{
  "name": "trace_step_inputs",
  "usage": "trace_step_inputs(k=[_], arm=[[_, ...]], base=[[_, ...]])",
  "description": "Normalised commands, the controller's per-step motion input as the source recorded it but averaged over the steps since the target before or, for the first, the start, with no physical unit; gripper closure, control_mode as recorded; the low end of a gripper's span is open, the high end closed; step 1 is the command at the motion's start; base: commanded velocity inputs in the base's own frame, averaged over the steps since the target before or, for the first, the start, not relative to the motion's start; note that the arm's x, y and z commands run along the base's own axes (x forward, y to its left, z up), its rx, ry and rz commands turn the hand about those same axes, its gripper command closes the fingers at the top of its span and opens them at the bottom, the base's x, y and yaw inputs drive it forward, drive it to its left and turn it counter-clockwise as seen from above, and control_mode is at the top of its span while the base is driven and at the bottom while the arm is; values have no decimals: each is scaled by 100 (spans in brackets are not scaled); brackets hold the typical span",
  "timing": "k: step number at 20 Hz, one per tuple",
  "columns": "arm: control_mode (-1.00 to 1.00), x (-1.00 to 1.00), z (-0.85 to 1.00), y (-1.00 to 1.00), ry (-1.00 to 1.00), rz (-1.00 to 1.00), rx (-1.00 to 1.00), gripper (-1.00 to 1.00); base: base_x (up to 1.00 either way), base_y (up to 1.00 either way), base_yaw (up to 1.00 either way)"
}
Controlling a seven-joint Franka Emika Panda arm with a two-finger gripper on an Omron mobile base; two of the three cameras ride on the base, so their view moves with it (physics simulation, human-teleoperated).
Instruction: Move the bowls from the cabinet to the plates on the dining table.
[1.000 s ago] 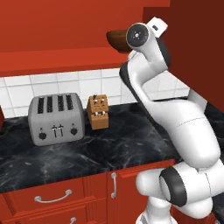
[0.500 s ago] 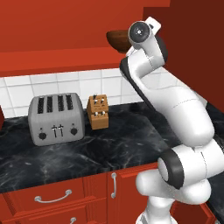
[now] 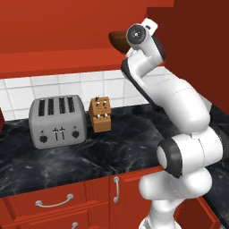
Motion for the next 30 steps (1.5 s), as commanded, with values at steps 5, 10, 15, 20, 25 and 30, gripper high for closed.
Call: trace_step_inputs(k=[5, 10, 15, 20, 25, 30], arm=[[-100, 41, -4, 9, 0, 0, -3, -100], [-100, 33, 0, 11, 0, 0, -2, -100], [-100, 28, 0, 3, 0, 0, -2, -100], [-100, 21, -7, 0, 0, 0, -1, -100], [-100, 22, -9, 0, 0, 0, -1, -100], [-100, 24, -6, 0, 0, 0, 0, -100]], base=[[0, 0, 0], [0, 0, 0], [0, 0, 0], [0, 0, 0], [0, 0, 0], [0, 0, 0]])
